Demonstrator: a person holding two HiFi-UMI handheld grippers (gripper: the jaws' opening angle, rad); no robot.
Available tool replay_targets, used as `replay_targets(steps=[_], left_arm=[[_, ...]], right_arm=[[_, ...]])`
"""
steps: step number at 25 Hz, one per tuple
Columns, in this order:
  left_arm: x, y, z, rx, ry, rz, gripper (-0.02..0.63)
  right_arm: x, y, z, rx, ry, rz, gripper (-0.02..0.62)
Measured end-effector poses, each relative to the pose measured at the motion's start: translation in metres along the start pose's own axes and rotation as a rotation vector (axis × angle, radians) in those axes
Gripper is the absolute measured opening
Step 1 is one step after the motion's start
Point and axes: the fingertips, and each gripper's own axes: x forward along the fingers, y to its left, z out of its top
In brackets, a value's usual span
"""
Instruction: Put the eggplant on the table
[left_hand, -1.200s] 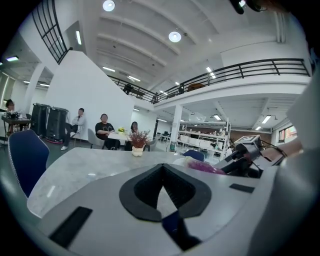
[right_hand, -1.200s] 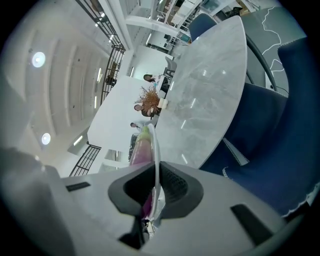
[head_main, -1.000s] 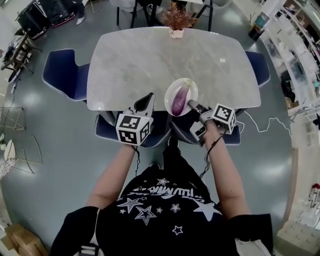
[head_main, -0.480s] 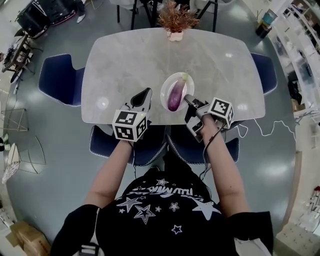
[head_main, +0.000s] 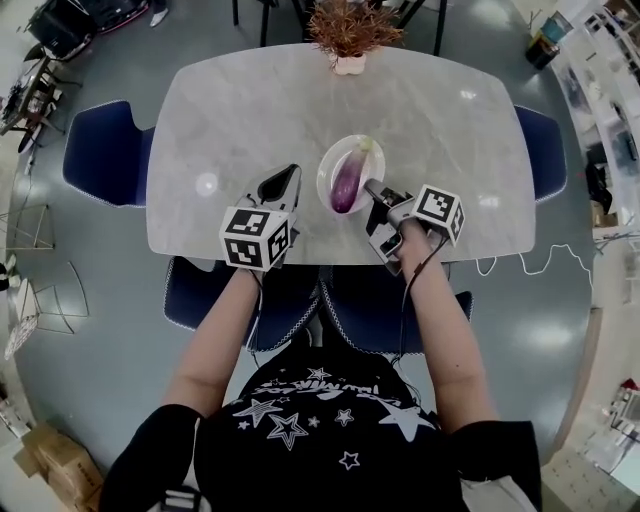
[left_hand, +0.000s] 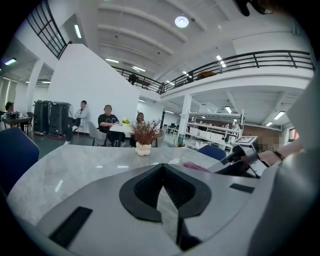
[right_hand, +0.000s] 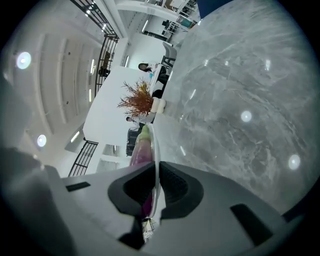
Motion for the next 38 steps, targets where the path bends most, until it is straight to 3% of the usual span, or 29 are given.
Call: replay_targets(steps=[10, 15, 28, 38], left_arm=[[0.045, 0.029, -0.016, -0.015, 0.06, 0.042, 0.008], [0.072, 0.039, -0.024, -0.027, 0.087, 0.063, 0.008], [0.11, 0.07, -0.046, -0.046, 0.138, 0.073, 0.008], [0.117, 0.064, -0.058, -0.09, 0.152, 0.074, 0.008]], right_arm=[[0.062, -0.013, 0.044, -0.046, 0.073, -0.041, 0.021], [0.082, -0.027, 0.065, -0.021, 0.085, -0.055, 0.021], [0.128, -0.063, 0.072, 0.011, 0.124, -0.104, 0.021], [0.129, -0.077, 0.072, -0.062, 0.15, -0.188, 0.021]])
